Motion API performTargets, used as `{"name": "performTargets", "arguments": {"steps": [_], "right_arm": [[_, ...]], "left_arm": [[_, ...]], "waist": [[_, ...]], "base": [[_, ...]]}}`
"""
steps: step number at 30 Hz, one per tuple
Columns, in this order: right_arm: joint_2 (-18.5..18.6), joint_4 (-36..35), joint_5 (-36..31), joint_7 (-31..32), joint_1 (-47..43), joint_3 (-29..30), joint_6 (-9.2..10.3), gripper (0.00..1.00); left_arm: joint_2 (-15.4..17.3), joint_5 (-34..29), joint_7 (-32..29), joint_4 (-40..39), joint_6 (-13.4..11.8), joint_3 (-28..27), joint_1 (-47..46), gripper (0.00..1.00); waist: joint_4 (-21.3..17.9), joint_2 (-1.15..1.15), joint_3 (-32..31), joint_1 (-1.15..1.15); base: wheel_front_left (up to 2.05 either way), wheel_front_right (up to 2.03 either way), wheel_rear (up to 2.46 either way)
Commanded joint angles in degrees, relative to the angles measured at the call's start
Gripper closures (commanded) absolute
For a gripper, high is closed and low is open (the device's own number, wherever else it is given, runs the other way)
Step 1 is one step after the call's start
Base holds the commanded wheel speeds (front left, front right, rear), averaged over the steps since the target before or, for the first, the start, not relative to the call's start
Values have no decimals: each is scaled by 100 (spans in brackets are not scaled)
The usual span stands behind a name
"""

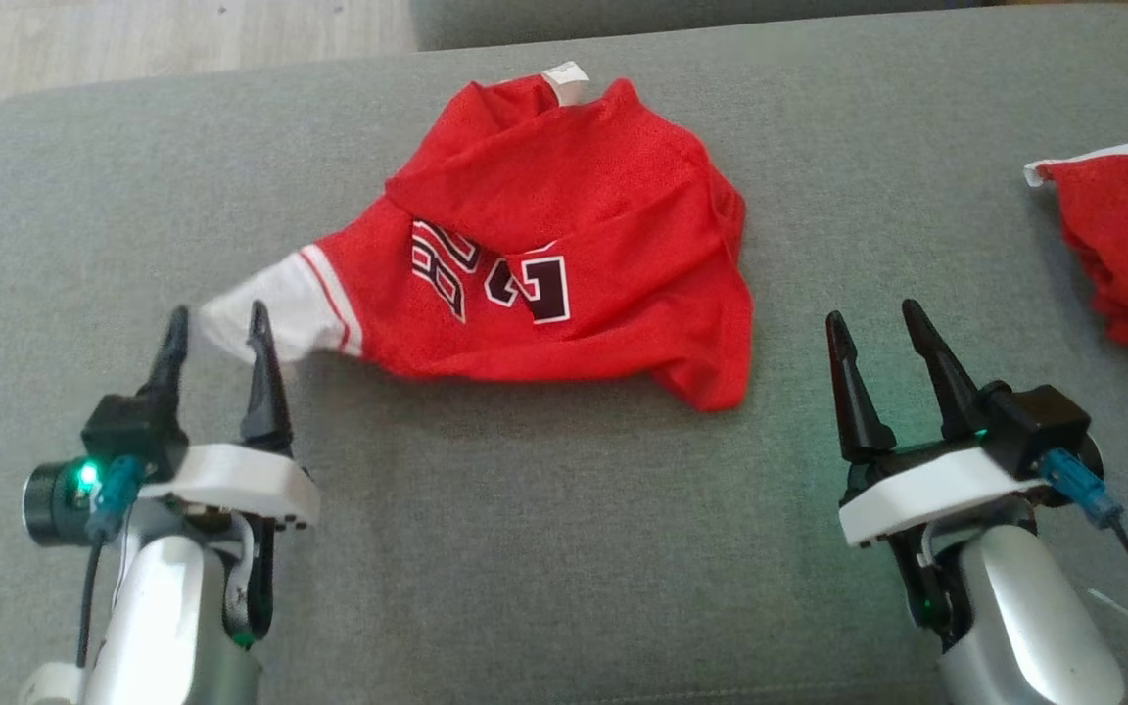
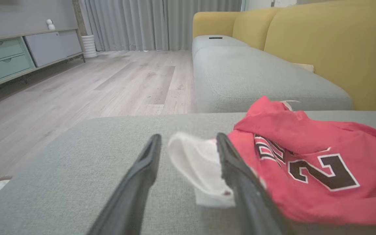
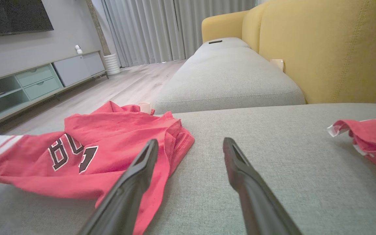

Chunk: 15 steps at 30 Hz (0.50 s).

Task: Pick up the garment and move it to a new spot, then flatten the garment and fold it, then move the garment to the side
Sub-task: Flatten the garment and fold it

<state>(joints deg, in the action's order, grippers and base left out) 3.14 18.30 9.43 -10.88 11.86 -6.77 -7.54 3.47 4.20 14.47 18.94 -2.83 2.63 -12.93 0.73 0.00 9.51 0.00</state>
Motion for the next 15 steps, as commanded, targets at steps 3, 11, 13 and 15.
{"name": "performTargets", "arguments": {"steps": [3,11,13,15], "right_arm": [[42,-168,2,45,38,-150,5,0],[149,-88,49,167,280,-149,5,0],[200,-6,91,251,446,-128,5,0],[255,136,166,410,657,-115,5,0]], "left_arm": [[10,52,52,-465,-106,-216,-24,0],[-53,264,52,-1172,-32,-31,98,0],[-55,355,52,-1247,-32,110,90,0],[-56,429,52,-1292,-35,261,61,0]], "waist": [[89,0,-32,0],[358,0,40,0],[459,0,99,0],[571,0,175,0]], "base": [[0,0,0],[0,0,0],[0,0,0],[0,0,0]]}}
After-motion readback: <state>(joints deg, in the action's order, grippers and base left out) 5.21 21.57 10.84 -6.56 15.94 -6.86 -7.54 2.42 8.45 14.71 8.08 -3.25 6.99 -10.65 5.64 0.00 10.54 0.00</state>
